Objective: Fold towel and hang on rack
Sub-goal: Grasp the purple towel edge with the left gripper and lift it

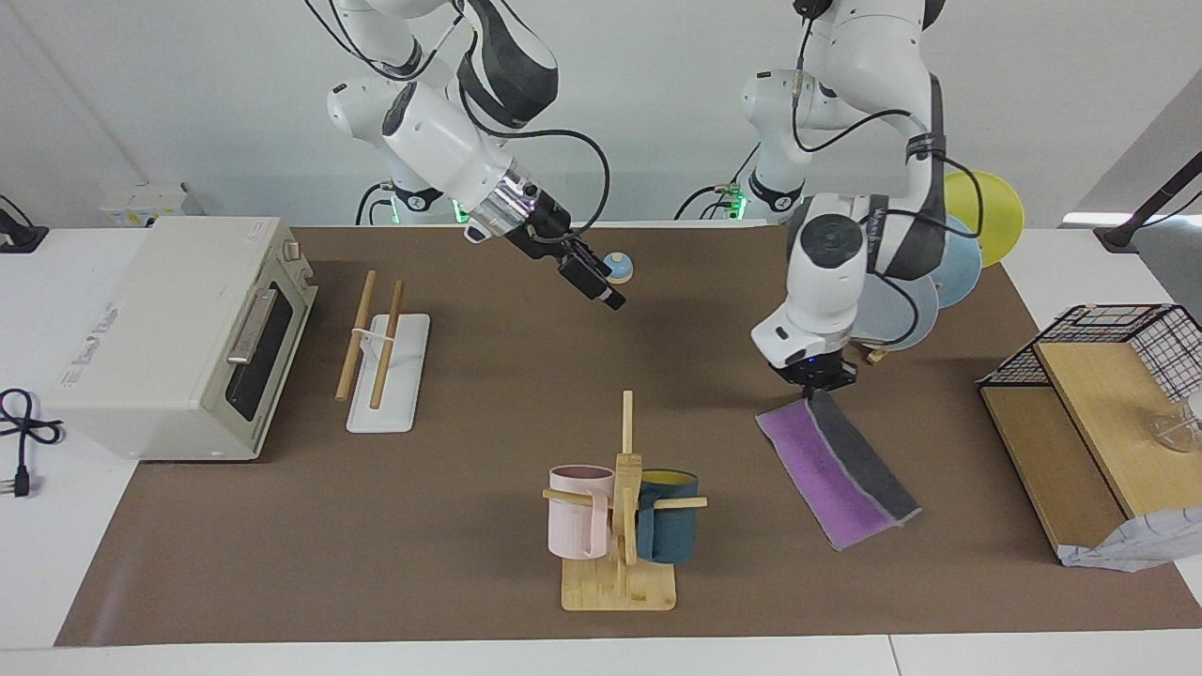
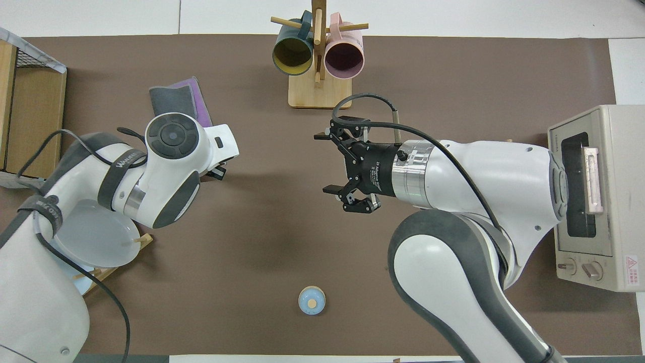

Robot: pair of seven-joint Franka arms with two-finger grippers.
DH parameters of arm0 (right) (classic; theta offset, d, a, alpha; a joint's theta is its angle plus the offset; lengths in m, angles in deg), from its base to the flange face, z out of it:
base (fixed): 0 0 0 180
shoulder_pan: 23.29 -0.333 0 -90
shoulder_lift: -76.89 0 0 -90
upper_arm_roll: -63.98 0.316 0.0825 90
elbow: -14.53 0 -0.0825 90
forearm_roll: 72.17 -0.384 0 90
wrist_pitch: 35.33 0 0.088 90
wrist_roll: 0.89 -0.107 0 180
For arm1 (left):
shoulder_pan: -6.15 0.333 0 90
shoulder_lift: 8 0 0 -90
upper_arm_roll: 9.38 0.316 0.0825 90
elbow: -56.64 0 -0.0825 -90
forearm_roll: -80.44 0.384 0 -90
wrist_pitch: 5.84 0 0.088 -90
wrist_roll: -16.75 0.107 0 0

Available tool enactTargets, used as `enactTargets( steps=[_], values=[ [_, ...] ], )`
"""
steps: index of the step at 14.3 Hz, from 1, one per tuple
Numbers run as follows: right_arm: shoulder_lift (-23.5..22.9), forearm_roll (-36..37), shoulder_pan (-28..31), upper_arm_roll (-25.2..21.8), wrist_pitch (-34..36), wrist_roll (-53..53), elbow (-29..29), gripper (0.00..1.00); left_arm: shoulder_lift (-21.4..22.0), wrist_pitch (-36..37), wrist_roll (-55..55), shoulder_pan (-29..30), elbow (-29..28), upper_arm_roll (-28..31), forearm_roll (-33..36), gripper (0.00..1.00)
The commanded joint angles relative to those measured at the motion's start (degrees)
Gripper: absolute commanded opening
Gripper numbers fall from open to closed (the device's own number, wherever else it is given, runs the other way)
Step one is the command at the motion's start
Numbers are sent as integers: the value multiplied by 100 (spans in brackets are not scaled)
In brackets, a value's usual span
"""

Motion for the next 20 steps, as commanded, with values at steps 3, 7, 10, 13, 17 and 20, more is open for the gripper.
enactTargets(
  steps=[3,7,10,13,17,20],
  values=[
    [22,-134,-10,22,-124,-55,-47,100,10,-172,-346,82,2,99,-68,0],
    [-4,-134,-72,31,-370,-266,-47,100,335,222,-241,396,89,107,-1119,100],
    [-13,-134,-133,31,-379,-293,-47,100,379,224,530,976,170,116,-2526,100],
    [-13,-134,-203,22,-484,-424,-56,100,336,-363,1365,1479,-120,116,-3459,100],
    [-22,-134,-484,31,-851,-801,-91,100,81,-866,1904,1655,-323,116,-4112,93],
    [-136,-134,-678,31,-1046,-855,-153,100,-200,-1050,1939,1717,-96,116,-4428,84]
  ],
)
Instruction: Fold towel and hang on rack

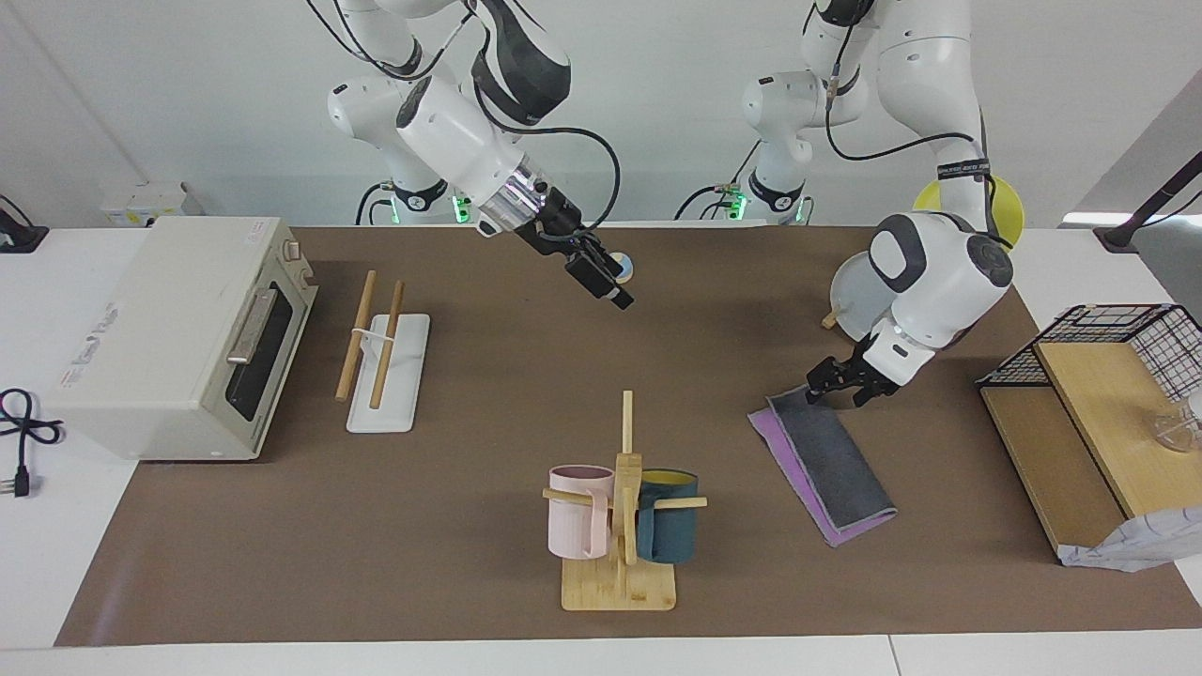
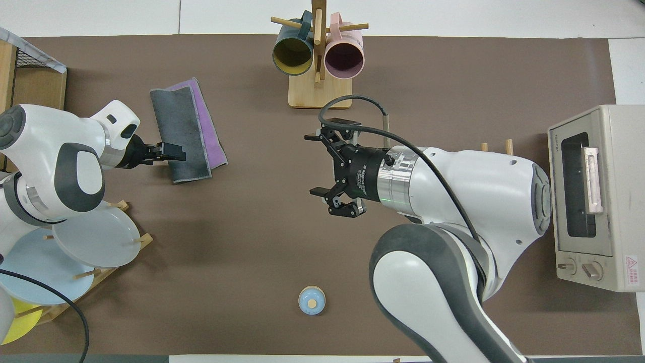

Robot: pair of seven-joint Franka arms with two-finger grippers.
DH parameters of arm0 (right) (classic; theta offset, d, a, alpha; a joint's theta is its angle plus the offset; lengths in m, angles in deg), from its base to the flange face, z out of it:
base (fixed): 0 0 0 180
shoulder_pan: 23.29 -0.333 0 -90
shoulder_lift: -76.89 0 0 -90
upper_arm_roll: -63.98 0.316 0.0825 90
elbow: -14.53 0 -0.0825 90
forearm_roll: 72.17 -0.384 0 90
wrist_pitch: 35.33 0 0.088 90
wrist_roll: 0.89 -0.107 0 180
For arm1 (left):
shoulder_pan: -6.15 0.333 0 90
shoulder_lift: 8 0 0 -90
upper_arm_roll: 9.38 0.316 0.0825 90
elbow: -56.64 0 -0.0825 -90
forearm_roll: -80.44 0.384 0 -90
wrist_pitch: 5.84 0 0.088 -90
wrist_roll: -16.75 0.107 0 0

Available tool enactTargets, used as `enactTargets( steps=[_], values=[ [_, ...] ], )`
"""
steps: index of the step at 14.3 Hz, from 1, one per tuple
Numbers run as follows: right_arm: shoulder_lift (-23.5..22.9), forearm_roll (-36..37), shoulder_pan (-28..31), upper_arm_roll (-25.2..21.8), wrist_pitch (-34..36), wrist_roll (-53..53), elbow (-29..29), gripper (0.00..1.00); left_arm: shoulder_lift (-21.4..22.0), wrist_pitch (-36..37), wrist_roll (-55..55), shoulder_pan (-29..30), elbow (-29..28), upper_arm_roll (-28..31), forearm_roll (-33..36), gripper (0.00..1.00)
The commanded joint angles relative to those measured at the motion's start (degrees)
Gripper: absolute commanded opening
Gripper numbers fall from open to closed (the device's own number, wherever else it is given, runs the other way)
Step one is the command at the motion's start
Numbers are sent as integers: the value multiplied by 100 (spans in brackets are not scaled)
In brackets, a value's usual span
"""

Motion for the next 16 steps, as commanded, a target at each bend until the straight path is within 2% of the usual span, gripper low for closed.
enactTargets(
  steps=[1,2,4,8,13,16],
  values=[
    [-94,-133,-101,9,-280,-32,-80,100,-192,-238,150,79,163,-37,-240,81],
    [-103,-151,-109,9,-289,-58,-80,100,-210,-247,177,79,155,-37,-240,77],
    [-164,-370,-258,9,-508,-155,-80,100,-228,-352,177,70,120,-37,-248,54],
    [-235,-379,-294,9,-553,-147,-80,100,-228,-318,159,70,102,-37,-257,1],
    [-235,-379,-294,9,-562,-155,-80,100,-201,-37,-94,123,216,-28,-301,0],
    [-244,-388,-294,9,-606,-269,-80,100,44,848,-1409,70,689,7,-205,0]
  ],
)
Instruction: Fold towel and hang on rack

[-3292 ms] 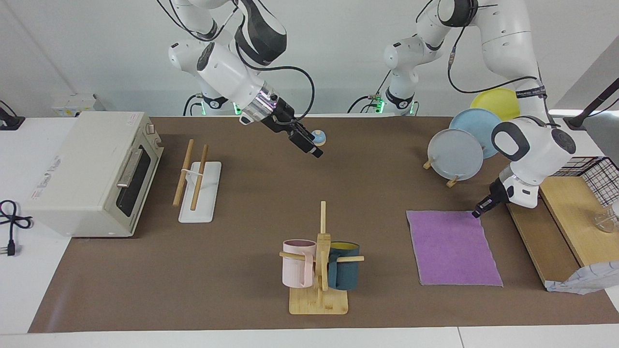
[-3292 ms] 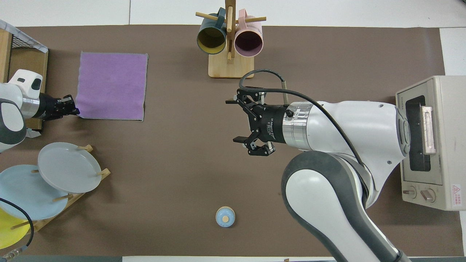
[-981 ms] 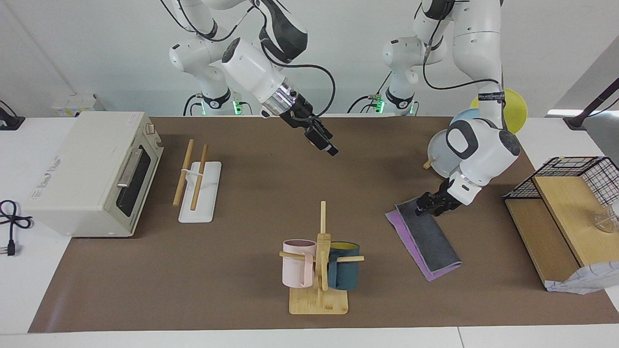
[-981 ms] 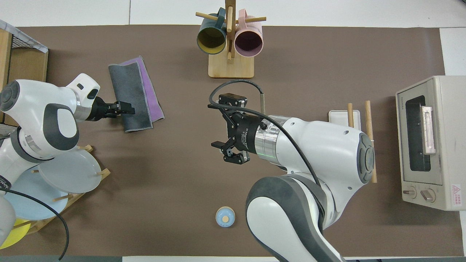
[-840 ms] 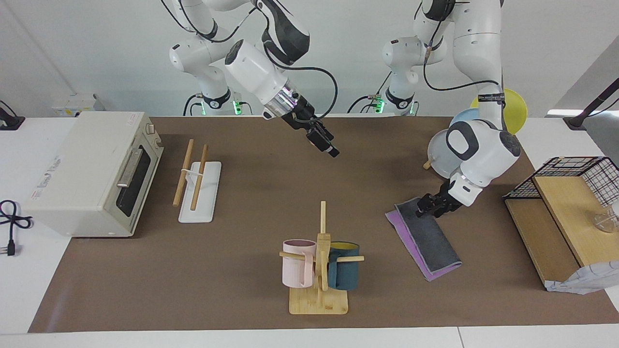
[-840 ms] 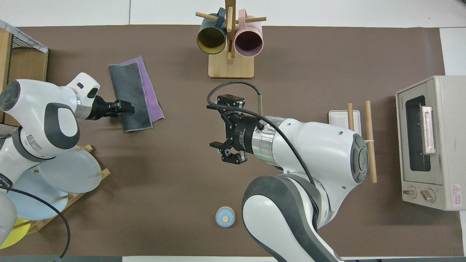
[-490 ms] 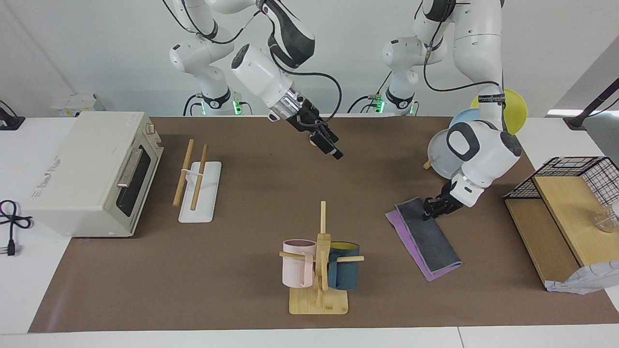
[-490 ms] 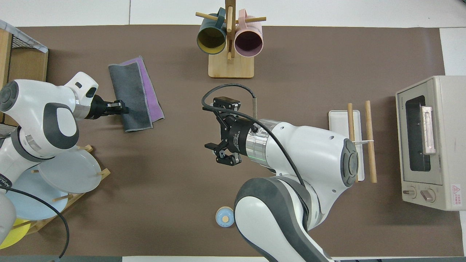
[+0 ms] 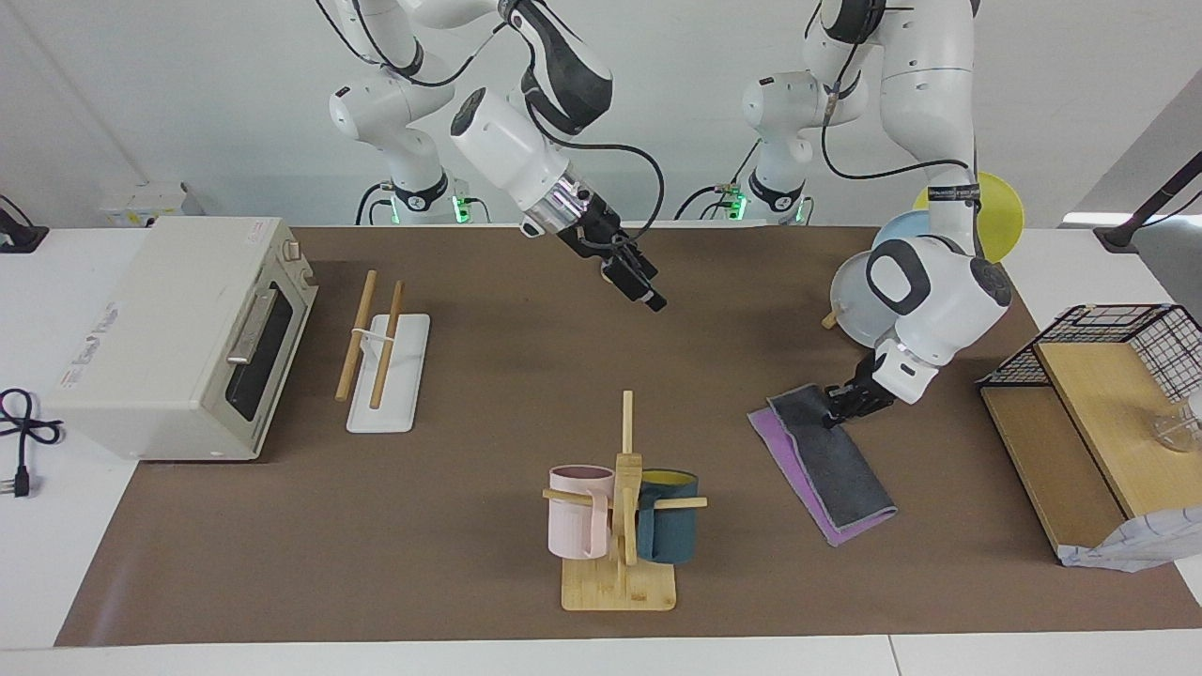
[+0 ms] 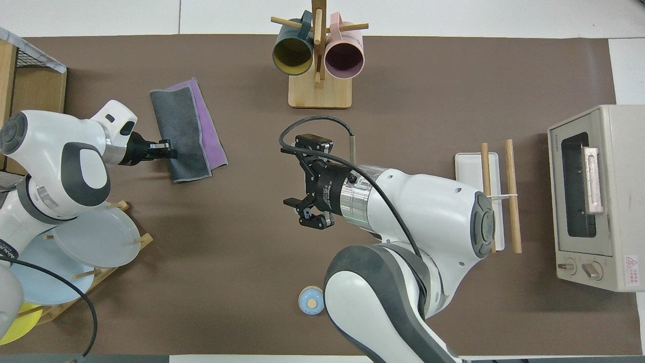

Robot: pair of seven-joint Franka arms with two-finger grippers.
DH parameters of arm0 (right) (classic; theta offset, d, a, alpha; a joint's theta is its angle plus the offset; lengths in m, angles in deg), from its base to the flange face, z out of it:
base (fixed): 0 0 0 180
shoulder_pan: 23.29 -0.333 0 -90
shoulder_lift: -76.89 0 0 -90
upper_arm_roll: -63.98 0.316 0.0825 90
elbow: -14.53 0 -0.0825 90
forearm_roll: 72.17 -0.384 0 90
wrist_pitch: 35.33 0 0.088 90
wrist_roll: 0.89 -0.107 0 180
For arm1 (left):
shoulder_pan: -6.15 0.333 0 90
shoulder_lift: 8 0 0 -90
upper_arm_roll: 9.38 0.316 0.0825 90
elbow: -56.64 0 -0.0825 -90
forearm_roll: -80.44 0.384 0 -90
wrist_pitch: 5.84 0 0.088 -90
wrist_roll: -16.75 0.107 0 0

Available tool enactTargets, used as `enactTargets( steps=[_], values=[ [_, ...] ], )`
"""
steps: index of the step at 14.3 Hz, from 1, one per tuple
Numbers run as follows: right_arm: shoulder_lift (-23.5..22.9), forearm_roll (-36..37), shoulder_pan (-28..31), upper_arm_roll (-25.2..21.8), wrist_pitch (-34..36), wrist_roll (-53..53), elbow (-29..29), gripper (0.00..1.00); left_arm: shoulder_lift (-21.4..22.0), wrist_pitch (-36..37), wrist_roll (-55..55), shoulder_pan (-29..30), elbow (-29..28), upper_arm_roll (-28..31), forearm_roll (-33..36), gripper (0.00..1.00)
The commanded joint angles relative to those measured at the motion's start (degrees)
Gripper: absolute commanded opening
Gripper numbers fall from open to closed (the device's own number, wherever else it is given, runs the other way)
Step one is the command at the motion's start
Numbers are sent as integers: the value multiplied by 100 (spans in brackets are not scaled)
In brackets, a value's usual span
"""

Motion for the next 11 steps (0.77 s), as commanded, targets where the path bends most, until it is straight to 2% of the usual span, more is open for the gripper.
enactTargets(
  steps=[1,4,6,8,11],
  values=[
    [11,-110,-17,10,-149,-118,-40,100,320,928,-1322,-8,501,18,180,0],
    [-6,-110,-25,10,-166,-145,-31,100,558,1799,-3011,-61,1029,-52,822,0],
    [-15,-162,-69,19,-245,-249,-5,100,760,2230,-3794,-166,1249,-52,832,0],
    [-67,-548,-349,10,-761,-329,-14,100,1049,2495,-4454,-167,1285,-209,823,0],
    [-94,-690,-518,10,-940,-356,-5,100,1471,2741,-5682,-166,1285,-385,762,0]
  ],
)
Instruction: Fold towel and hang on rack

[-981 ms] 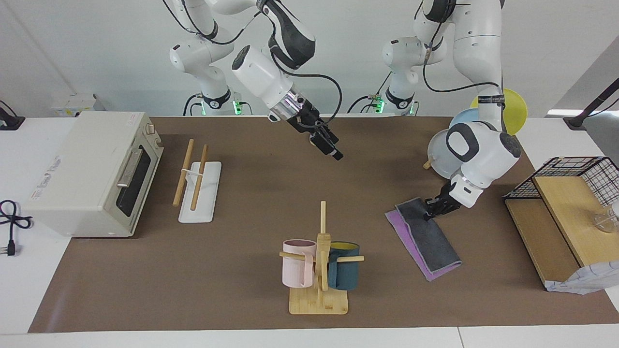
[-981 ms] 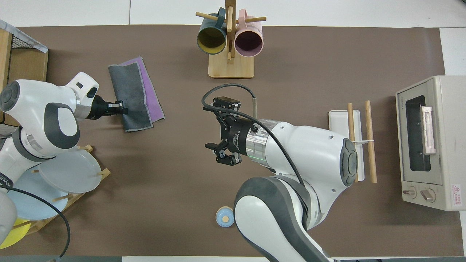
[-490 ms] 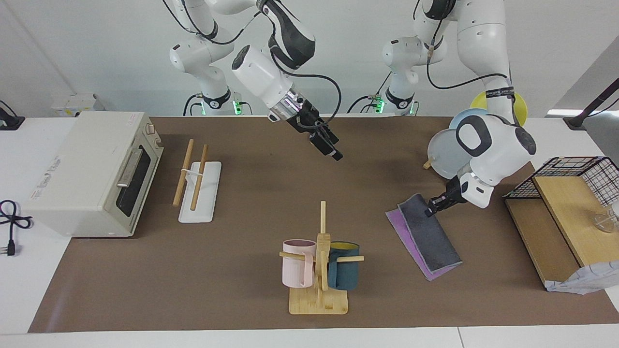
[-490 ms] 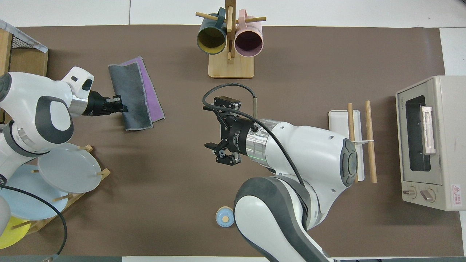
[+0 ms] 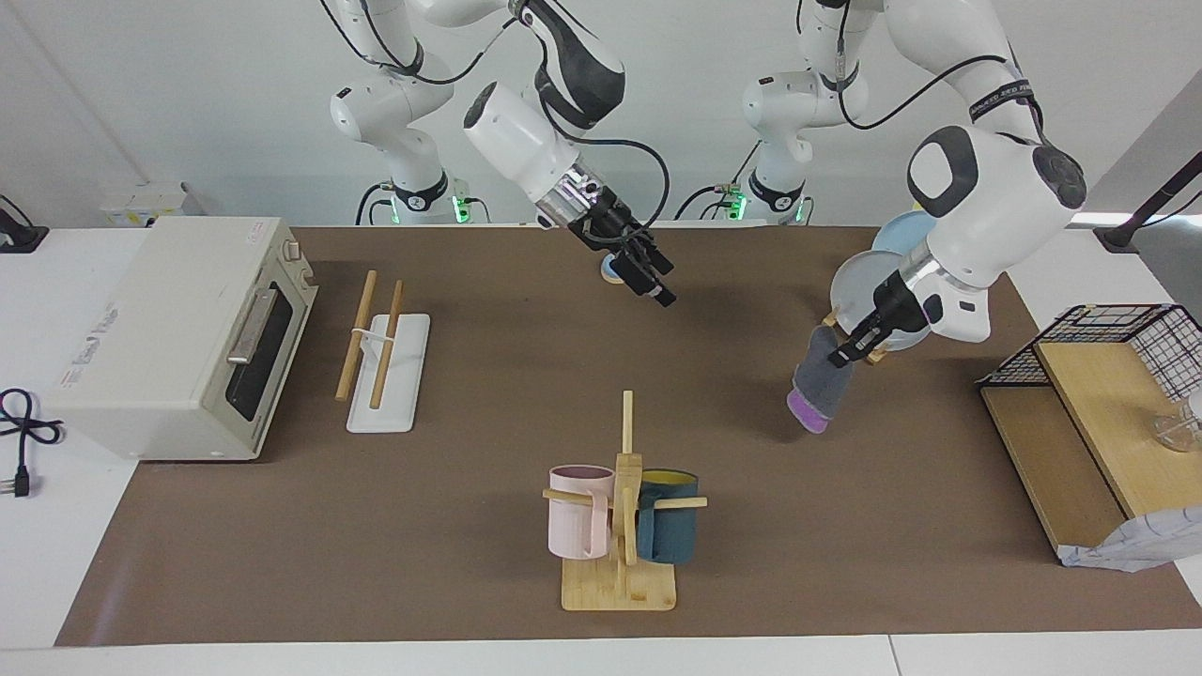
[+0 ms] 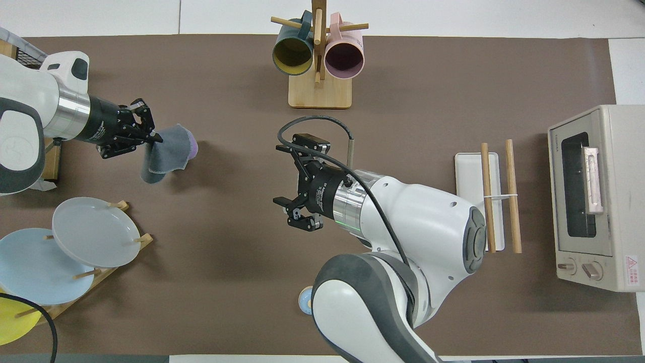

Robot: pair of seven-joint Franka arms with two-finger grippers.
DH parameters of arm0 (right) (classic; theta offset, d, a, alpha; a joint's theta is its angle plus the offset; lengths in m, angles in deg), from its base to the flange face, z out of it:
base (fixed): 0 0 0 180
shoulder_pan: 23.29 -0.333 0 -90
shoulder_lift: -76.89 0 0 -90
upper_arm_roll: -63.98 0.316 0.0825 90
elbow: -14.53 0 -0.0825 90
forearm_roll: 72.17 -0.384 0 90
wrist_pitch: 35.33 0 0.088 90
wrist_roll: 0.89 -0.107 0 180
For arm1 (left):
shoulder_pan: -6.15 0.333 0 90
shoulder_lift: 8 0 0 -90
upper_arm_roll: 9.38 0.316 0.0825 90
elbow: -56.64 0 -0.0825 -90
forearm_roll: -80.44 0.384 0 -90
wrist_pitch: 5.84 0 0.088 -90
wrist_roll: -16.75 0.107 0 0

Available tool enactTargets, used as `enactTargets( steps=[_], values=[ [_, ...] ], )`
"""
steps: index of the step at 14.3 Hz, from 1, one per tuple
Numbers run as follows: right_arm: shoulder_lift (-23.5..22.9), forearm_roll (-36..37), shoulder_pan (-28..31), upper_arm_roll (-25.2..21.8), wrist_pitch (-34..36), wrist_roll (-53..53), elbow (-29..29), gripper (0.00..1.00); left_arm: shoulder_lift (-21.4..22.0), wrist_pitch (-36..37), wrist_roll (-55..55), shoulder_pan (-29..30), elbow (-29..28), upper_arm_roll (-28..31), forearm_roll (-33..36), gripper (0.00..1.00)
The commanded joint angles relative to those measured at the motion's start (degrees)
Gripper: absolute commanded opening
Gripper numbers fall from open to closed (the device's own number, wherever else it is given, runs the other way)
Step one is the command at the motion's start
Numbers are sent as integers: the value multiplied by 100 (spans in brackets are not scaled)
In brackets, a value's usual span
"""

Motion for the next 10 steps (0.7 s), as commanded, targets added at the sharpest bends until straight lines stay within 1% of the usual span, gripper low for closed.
enactTargets(
  steps=[1,2,3,4,5,7,10],
  values=[
    [-41,-131,-54,13,-146,-196,14,100,445,288,-1450,-15,-38,-136,25,0],
    [-189,-148,-132,13,-172,-328,110,100,534,288,-1978,-23,-38,-206,16,0],
    [-451,-340,-351,13,-399,-373,372,100,613,288,-2540,-15,-38,-285,16,0],
    [-654,-620,-466,13,-766,-364,531,100,657,262,-3086,-23,-38,-356,16,0],
    [-700,-841,-476,13,-866,-356,646,100,684,227,-3639,-23,-38,-409,16,0],
    [-709,-895,-650,13,-893,-356,708,100,771,174,-4747,-23,-47,-497,16,0],
    [-709,-904,-757,13,-902,-364,735,100,851,25,-5979,-23,-108,-585,16,0]
  ],
)
